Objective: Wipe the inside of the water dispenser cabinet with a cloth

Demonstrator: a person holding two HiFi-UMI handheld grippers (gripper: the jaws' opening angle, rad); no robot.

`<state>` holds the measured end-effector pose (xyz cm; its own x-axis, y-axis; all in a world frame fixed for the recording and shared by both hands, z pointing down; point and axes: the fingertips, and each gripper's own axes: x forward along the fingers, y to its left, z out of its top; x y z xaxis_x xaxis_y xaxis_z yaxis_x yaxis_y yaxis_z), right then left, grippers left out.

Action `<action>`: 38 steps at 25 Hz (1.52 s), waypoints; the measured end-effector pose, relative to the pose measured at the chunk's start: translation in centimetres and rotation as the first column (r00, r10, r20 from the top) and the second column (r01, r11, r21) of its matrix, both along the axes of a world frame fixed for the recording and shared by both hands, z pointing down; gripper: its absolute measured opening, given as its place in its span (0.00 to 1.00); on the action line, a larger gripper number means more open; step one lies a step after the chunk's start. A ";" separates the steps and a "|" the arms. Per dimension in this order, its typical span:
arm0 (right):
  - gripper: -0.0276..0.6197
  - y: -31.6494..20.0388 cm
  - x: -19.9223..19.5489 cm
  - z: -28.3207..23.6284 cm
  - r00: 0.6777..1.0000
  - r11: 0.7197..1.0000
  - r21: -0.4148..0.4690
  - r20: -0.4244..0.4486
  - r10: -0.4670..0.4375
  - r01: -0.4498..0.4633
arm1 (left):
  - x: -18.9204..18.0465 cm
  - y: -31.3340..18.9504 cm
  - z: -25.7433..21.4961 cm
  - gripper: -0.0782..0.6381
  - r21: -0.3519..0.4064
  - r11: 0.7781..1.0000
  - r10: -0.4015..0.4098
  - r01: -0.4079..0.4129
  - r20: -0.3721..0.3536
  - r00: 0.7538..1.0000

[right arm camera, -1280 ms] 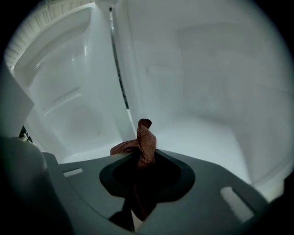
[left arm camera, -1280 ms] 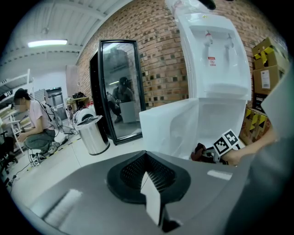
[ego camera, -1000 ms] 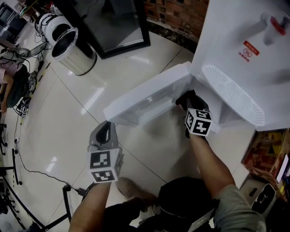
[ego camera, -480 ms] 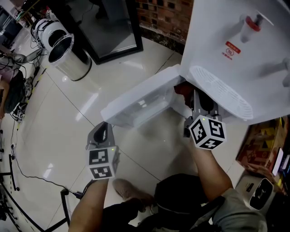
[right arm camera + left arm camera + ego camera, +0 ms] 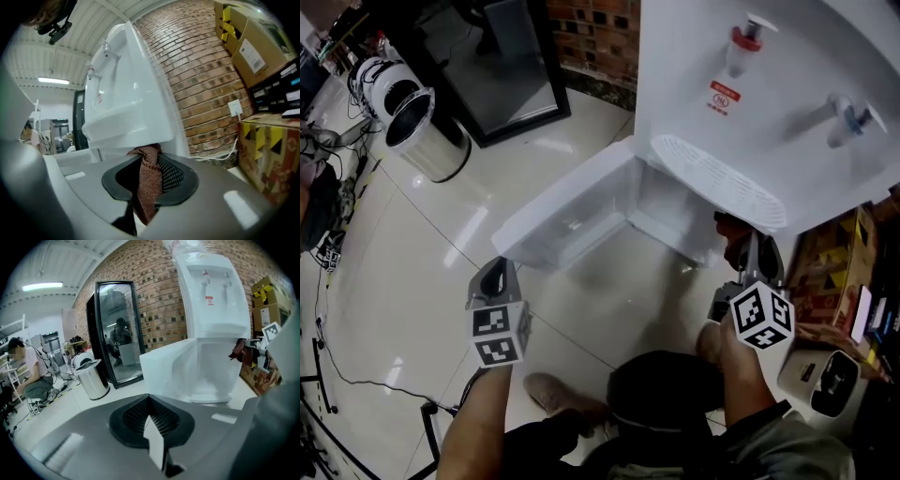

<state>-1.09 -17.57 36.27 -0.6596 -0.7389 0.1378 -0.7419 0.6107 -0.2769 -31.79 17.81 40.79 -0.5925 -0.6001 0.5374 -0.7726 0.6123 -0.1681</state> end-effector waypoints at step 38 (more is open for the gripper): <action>0.19 1.4 -20.1 26.5 0.758 0.896 -0.351 -0.495 -0.424 0.272 | 0.5 0.0 1.0 0.11 -0.013 1.000 -0.007 0.007 -0.039 0.999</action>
